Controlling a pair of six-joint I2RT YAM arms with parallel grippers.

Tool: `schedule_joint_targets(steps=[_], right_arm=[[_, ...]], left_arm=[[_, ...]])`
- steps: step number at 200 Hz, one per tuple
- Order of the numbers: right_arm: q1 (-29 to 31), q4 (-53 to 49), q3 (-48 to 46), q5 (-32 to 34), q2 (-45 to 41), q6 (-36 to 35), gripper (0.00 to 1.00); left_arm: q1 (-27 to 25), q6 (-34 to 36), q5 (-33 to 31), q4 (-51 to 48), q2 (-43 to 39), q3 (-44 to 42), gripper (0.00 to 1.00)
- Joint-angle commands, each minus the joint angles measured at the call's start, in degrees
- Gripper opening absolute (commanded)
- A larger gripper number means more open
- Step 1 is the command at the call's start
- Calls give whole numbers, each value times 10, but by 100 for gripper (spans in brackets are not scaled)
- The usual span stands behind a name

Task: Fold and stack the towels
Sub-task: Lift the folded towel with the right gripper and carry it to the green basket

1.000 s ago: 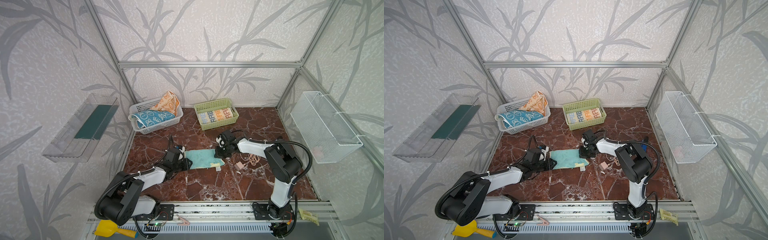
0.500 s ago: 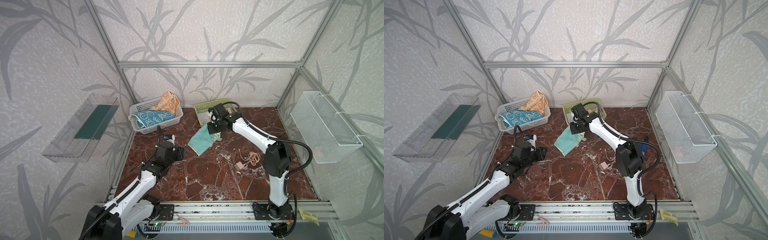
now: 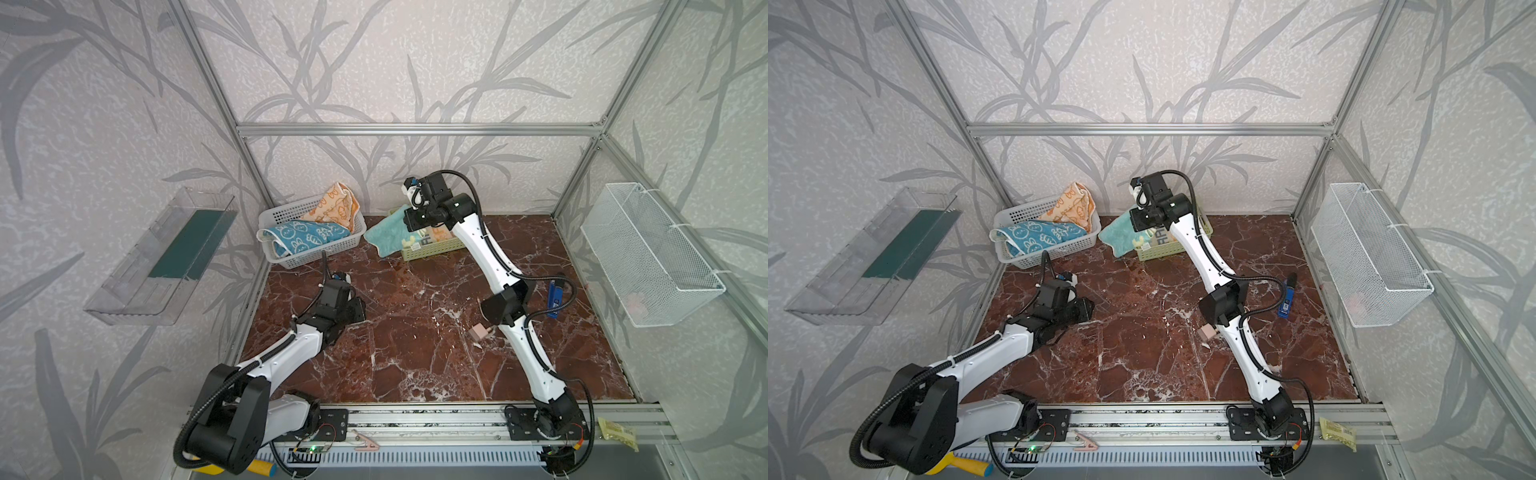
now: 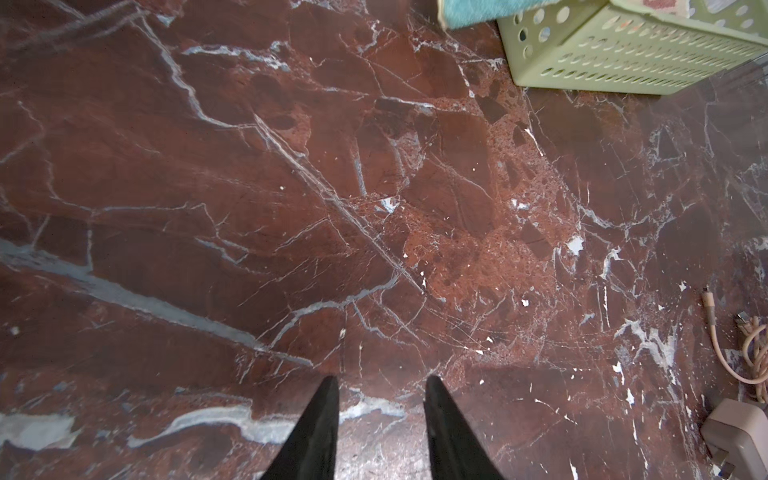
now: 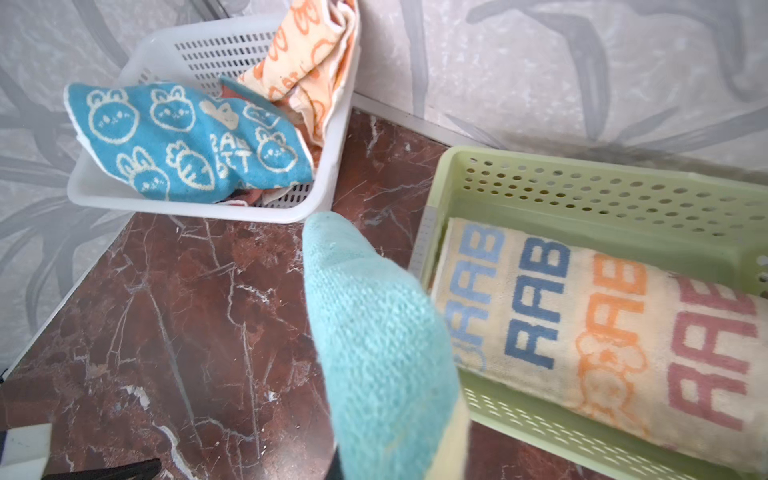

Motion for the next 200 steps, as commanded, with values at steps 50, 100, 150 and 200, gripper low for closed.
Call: schedule_joint_targets(steps=[50, 100, 150, 200], right_arm=[[-100, 64, 30, -52, 49, -7, 0], [-131, 145, -54, -52, 80, -17, 0], [-141, 134, -35, -13, 126, -70, 0], [-147, 100, -90, 0, 94, -72, 0]], left_arm=[[4, -3, 50, 39, 62, 17, 36], [6, -6, 73, 28, 108, 35, 35], [6, -6, 82, 19, 141, 55, 34], [6, -6, 84, 22, 156, 65, 33]])
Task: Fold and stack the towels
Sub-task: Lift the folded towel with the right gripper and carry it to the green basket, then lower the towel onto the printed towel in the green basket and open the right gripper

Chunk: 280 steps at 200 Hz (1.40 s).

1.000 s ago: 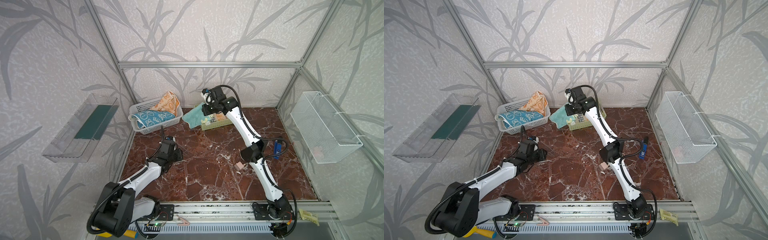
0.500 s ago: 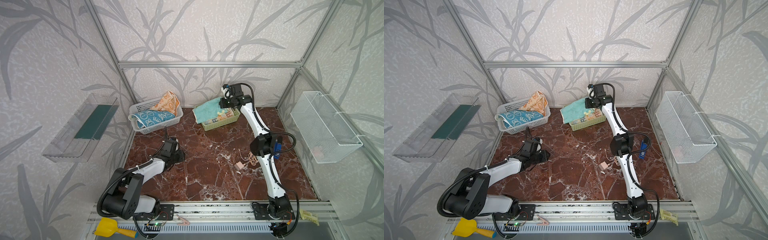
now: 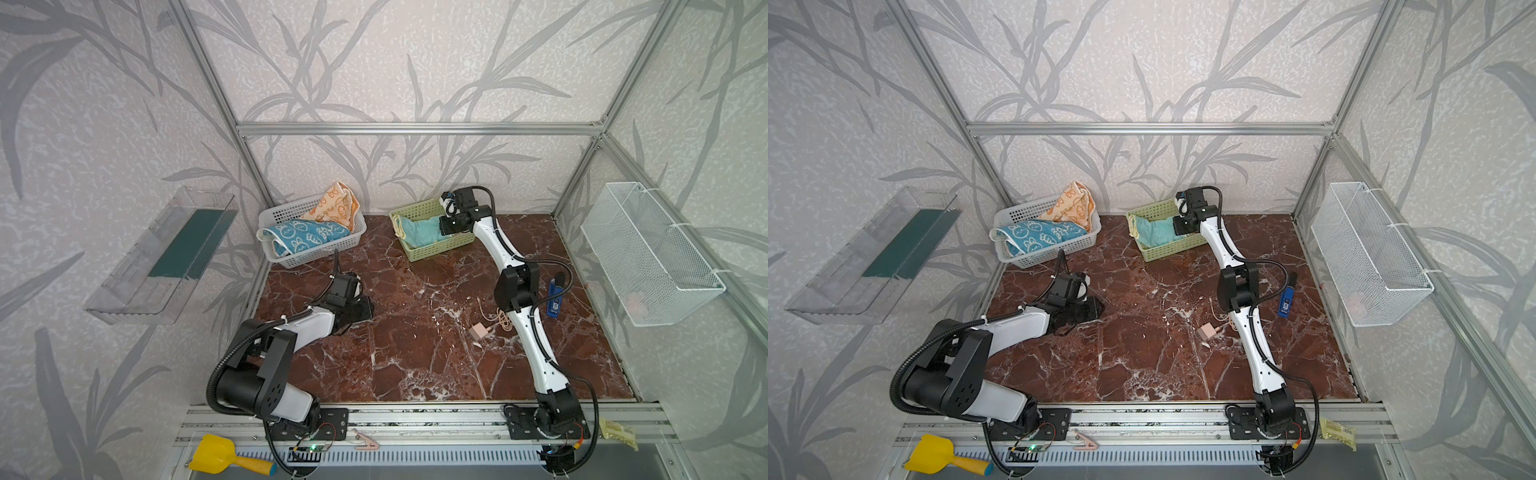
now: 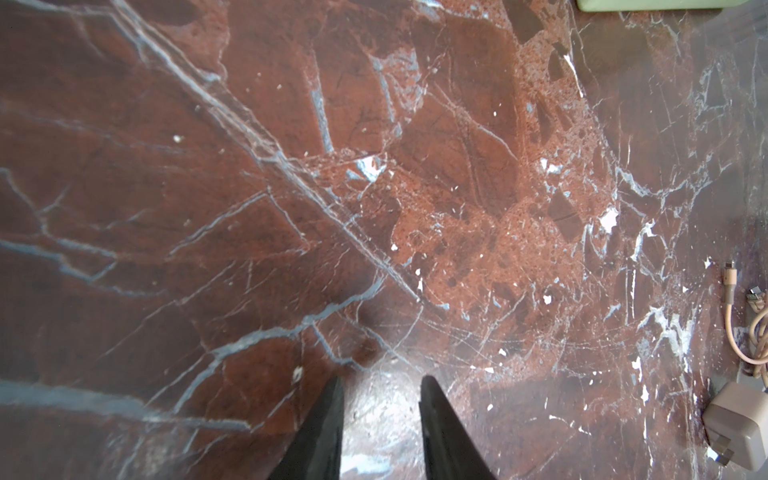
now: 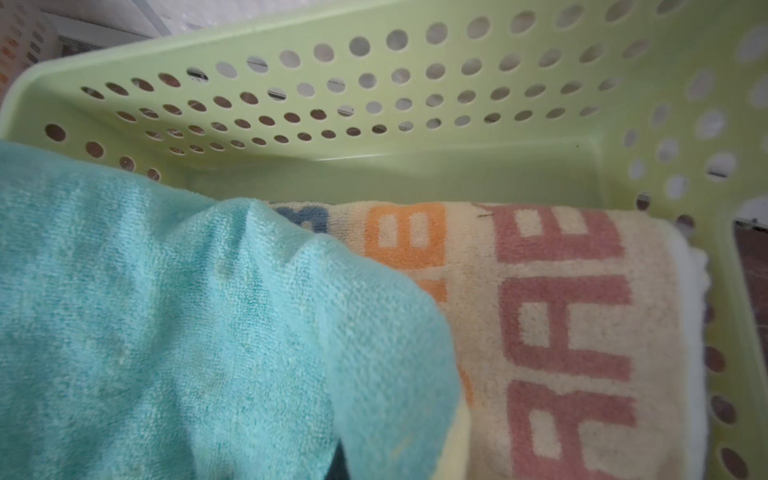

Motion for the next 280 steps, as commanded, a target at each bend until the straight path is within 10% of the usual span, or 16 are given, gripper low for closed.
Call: schedule_joint_targets(steps=[1, 74, 194, 221, 280], right_arm=[[-3, -24, -33, 14, -41, -12, 0], [35, -21, -239, 90, -171, 54, 0], [-2, -130, -37, 44, -99, -69, 0], [-18, -141, -1, 53, -65, -38, 57], [-22, -102, -55, 126, -146, -22, 68]], left_arm=[[3, 0, 4, -4, 8, 17, 33], [3, 8, 12, -7, 7, 24, 32], [3, 20, 14, -21, 11, 32, 32], [3, 24, 11, -34, 14, 42, 32], [3, 35, 3, -52, 20, 69, 32]])
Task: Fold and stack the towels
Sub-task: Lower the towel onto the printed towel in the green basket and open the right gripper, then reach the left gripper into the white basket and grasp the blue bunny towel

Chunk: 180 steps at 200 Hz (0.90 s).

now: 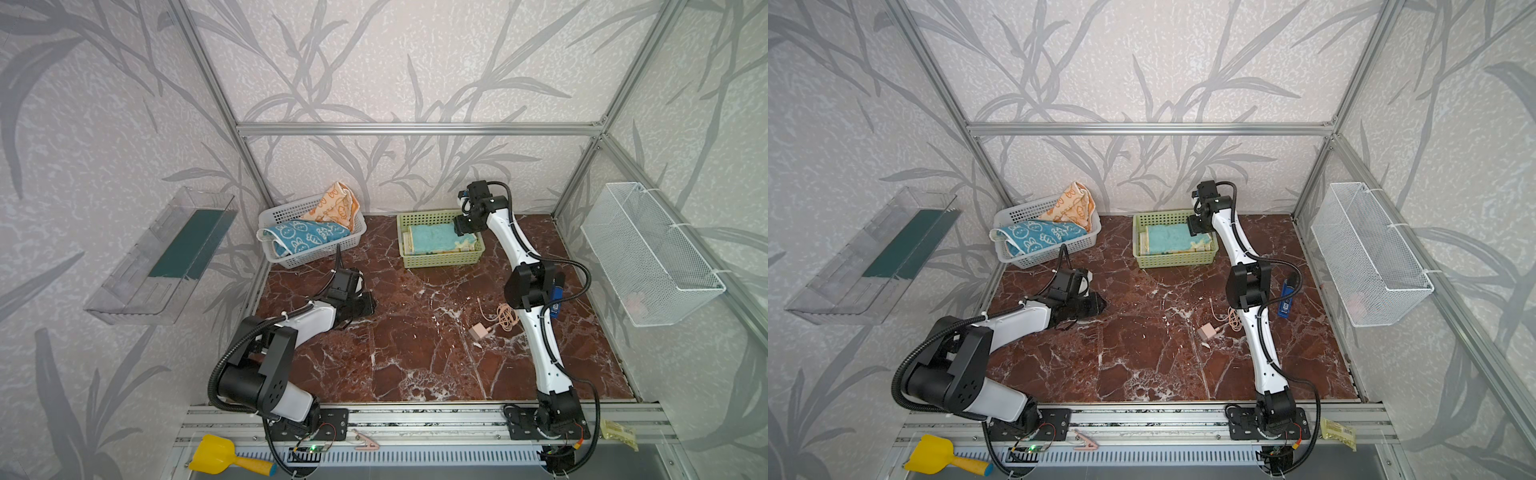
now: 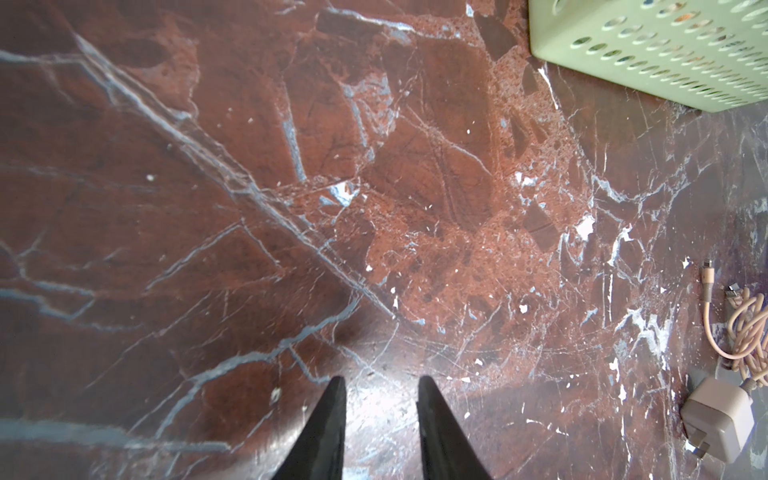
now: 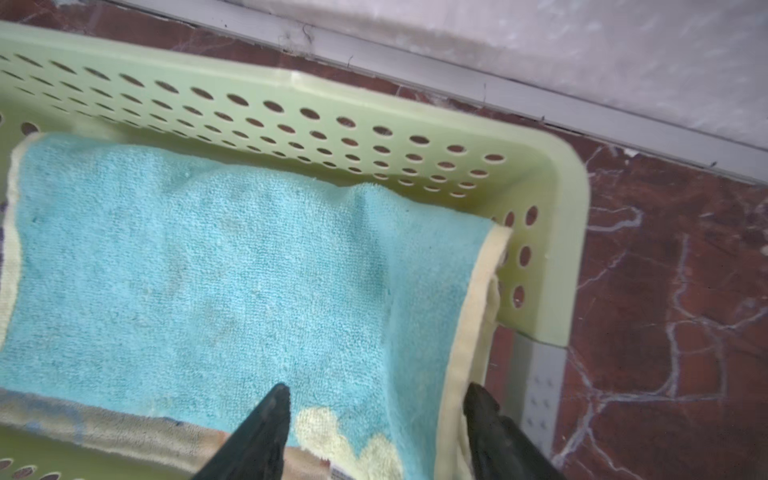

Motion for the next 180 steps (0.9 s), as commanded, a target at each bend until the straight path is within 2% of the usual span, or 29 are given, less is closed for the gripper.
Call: schedule_joint_targets(steps=[1, 24, 55, 84, 132, 153, 180], right_arm=[[2, 22, -28, 25, -72, 10, 68], [2, 18, -40, 32, -93, 20, 68], [4, 8, -51, 15, -111, 33, 66], [23, 14, -97, -25, -136, 49, 63], [73, 101, -274, -55, -222, 49, 63], [83, 185, -389, -91, -278, 78, 63], [95, 276, -508, -117, -333, 117, 62]], left_arm=[[3, 16, -10, -19, 8, 29, 32], [3, 37, -23, -47, 13, 74, 32], [18, 64, -82, -99, 28, 181, 34], [56, 84, -154, -151, 80, 323, 43], [139, 106, -227, -284, 269, 613, 53], [171, 98, -293, -370, 346, 732, 59], [216, 125, -294, -423, 390, 795, 65]])
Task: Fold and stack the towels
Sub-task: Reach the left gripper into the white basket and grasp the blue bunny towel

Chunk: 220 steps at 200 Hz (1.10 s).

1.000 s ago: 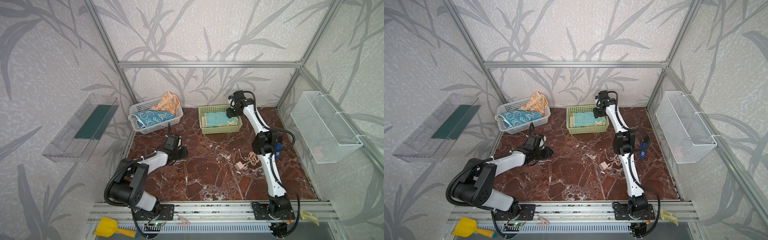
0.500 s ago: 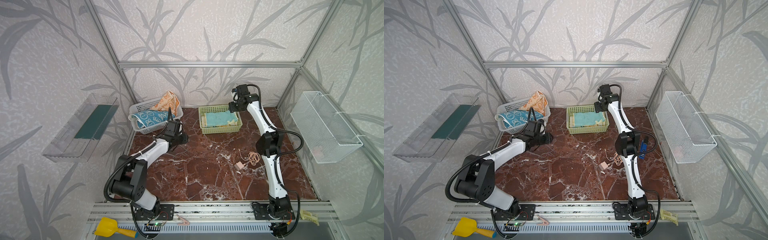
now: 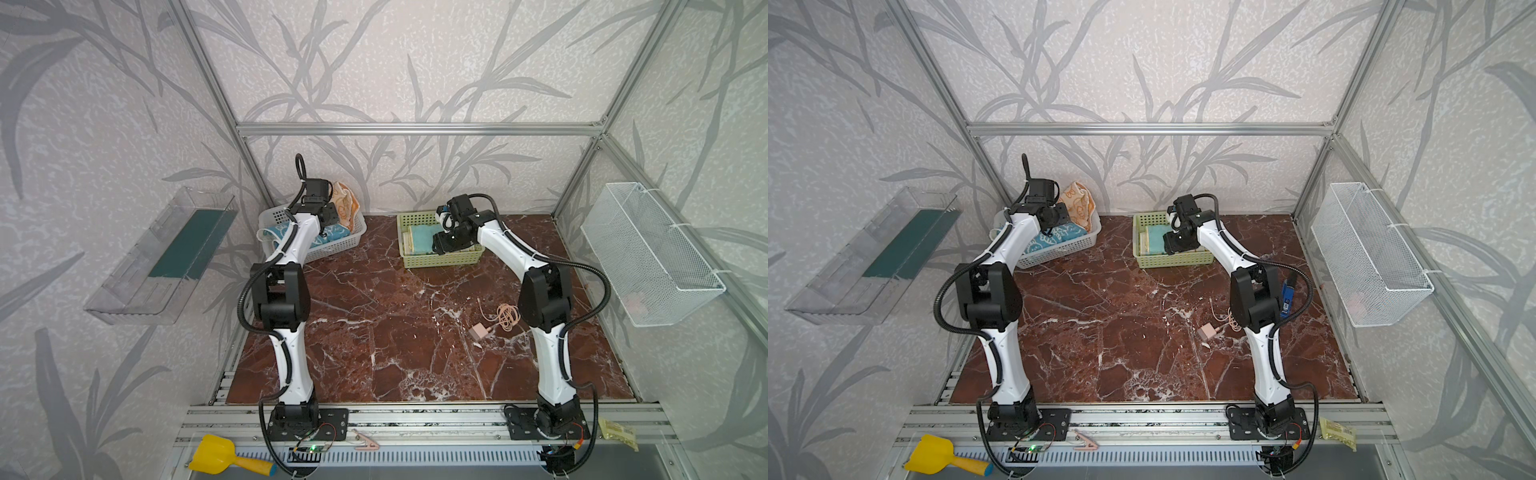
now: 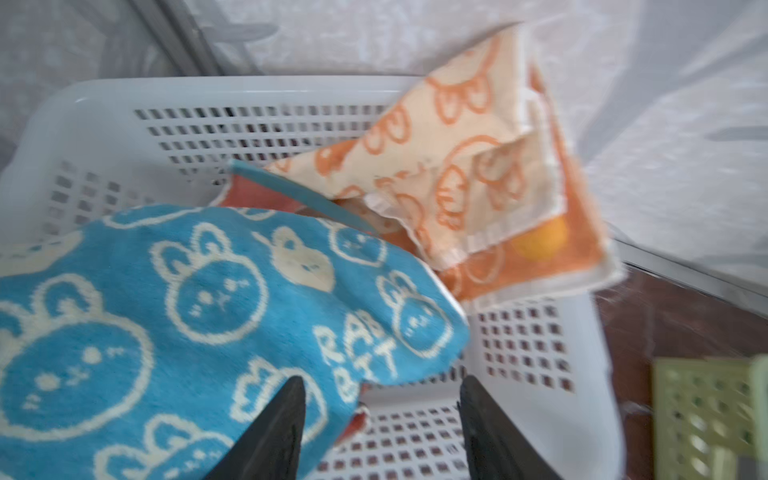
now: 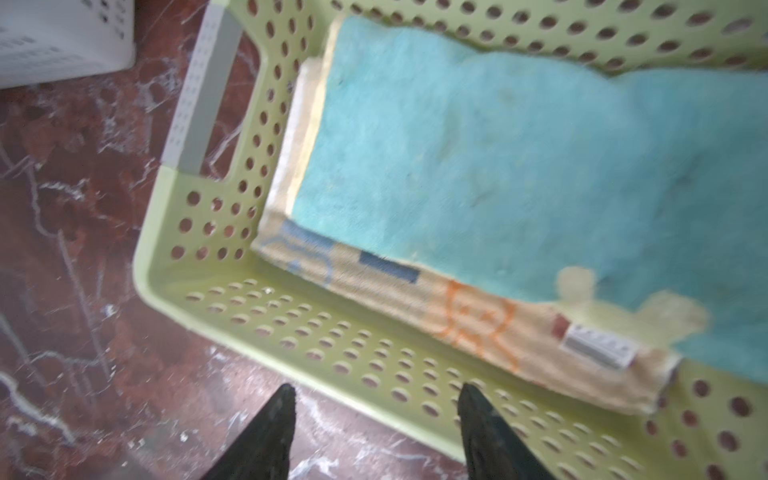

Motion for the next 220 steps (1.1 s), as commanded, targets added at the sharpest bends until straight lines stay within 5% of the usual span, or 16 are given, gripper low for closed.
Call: schedule_joint_targets(steps=[1, 59, 116, 133, 190, 220], right_arm=[[-1, 112, -68, -37, -65, 44, 62], [45, 191, -162, -39, -91, 81, 61], [46, 178, -142, -51, -73, 80, 61], [46, 183, -145, -52, -78, 83, 60], [46, 189, -169, -41, -114, 82, 59], [46, 190, -184, -37, -129, 84, 59]], left_arm=[[34, 28, -46, -113, 21, 49, 65], [92, 96, -31, -127, 64, 91, 72], [95, 74, -20, -162, 102, 113, 76], [95, 64, -1, -173, 102, 114, 65], [95, 78, 66, -152, 39, 103, 0], [95, 90, 85, -125, -1, 101, 0]])
